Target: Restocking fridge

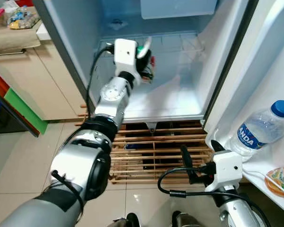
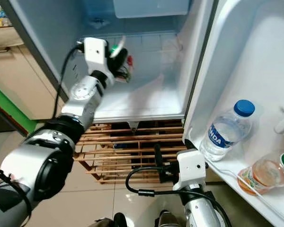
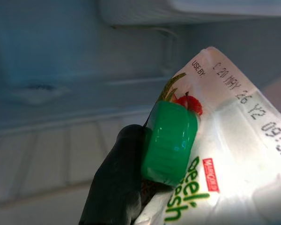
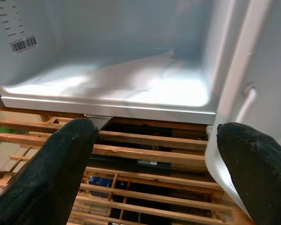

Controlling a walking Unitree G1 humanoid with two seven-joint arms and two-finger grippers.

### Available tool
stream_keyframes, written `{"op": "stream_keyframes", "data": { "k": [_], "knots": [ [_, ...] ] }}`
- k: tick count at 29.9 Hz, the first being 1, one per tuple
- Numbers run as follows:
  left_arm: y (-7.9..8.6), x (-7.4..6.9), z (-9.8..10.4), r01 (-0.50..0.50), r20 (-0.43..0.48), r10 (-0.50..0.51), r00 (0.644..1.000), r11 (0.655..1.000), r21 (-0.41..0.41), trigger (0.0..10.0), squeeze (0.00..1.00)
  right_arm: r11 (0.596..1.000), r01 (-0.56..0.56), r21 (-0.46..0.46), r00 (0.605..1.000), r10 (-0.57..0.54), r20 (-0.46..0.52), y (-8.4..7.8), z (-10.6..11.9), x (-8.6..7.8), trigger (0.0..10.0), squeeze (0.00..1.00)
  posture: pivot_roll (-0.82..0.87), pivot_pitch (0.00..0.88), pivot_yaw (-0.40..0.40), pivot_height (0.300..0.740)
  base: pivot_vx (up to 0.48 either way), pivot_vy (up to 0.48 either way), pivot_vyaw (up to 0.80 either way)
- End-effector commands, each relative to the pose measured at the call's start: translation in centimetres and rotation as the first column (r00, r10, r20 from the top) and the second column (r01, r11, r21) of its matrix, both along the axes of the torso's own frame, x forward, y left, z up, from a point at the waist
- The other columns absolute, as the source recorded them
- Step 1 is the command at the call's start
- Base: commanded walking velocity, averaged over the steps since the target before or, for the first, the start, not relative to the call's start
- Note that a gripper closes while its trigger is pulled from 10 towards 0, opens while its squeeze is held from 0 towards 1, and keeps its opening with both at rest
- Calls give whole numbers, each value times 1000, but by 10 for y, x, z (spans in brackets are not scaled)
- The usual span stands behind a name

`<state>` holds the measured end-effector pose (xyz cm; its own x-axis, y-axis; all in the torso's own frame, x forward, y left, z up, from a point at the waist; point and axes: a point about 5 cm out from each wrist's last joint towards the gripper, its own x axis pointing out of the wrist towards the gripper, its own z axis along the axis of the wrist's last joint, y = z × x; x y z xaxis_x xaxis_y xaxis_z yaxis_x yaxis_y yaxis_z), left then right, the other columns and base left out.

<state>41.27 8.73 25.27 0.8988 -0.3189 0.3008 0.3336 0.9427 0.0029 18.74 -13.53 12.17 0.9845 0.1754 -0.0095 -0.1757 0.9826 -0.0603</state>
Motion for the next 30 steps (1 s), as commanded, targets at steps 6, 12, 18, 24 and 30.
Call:
{"op": "stream_keyframes", "data": {
  "k": [6, 12, 18, 24, 30],
  "knots": [
    [19, 5, 24, -84, 67, 83, 994, 997, -1, 10000, 0, 1000, -1, -1, 1000, 1, 0, 3, 2, -3, 10000, 0, -338, 177, 147, 740, 0, 0, 0],
    [38, 7, 32, -137, 70, 139, 988, 990, -27, 10000, 0, 1000, 3, -9, 1000, -3, -7, 1, 3, -7, 10000, 0, -357, 189, 148, 740, 0, 0, 0],
    [27, 6, 47, -60, 91, 65, 994, 996, -67, 10000, 0, 1000, 8, -17, 1000, -8, -19, -2, 1, -10, 10000, 0, -350, 185, 146, 740, 0, 0, 0],
    [20, 6, 36, -82, 59, 85, 995, 995, -48, 10000, 0, 1000, -3, -13, 1000, 2, -23, -1, -1, -6, 10000, 0, -337, 175, 141, 740, 0, 0, 0],
    [25, 5, 50, -73, 78, 83, 993, 990, -121, 10000, 0, 1000, -4, -10, 999, 4, -32, -4, -3, -5, 10000, 0, -340, 162, 137, 740, 0, 0, 0]
  ]
}}
